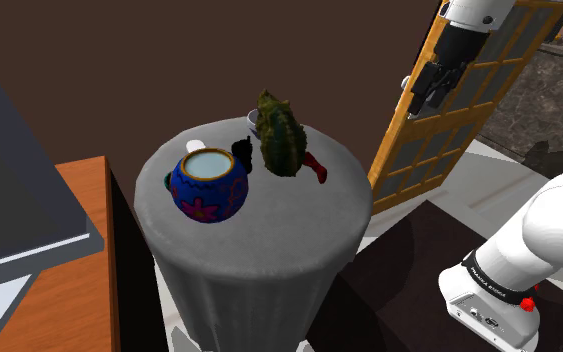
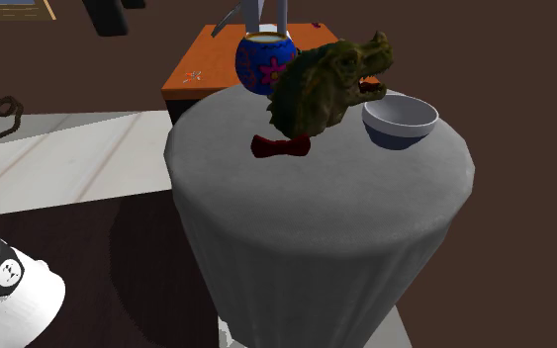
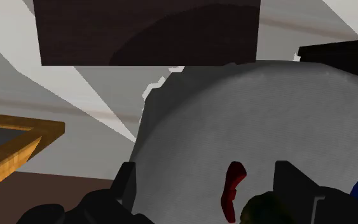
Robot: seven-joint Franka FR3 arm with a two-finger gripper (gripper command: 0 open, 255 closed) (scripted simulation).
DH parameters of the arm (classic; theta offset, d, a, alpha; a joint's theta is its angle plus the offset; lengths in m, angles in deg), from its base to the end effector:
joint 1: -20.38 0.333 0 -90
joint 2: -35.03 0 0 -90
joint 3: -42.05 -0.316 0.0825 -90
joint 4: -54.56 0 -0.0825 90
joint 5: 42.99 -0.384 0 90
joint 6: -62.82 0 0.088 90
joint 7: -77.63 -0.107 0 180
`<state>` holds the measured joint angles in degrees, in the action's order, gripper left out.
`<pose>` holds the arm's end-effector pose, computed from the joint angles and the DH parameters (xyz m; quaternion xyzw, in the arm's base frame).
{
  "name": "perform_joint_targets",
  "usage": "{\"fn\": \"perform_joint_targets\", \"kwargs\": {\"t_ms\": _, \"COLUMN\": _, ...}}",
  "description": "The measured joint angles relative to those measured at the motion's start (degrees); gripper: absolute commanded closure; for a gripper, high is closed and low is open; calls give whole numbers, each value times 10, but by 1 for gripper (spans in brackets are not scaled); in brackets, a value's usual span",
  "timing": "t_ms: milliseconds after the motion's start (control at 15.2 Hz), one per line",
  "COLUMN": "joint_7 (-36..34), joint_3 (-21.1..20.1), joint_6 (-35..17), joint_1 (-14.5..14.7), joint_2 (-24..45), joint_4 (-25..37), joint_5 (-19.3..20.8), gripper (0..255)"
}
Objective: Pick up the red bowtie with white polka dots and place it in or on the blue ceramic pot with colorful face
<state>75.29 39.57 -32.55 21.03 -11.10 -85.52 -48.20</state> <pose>0.3080 0.0288 0.5624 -0.9995 0.0033 -0.0110 0.0302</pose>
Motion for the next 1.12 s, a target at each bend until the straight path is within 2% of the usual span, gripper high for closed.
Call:
{"fn": "perform_joint_targets", "kwargs": {"t_ms": 132, "joint_7": -4, "joint_3": -4, "joint_6": -9, "joint_1": 0, "joint_2": 8, "joint_4": -2, "joint_5": -2, "gripper": 0}}
{"fn": "perform_joint_targets", "kwargs": {"t_ms": 396, "joint_7": -33, "joint_3": -30, "joint_6": -72, "joint_1": 3, "joint_2": 59, "joint_4": -16, "joint_5": -13, "gripper": 0}}
{"fn": "perform_joint_targets", "kwargs": {"t_ms": 792, "joint_7": -83, "joint_3": -71, "joint_6": -176, "joint_1": 2, "joint_2": 171, "joint_4": -12, "joint_5": -22, "gripper": 0}}
{"fn": "perform_joint_targets", "kwargs": {"t_ms": 1122, "joint_7": -131, "joint_3": -104, "joint_6": -260, "joint_1": -2, "joint_2": 286, "joint_4": 14, "joint_5": -14, "gripper": 0}}
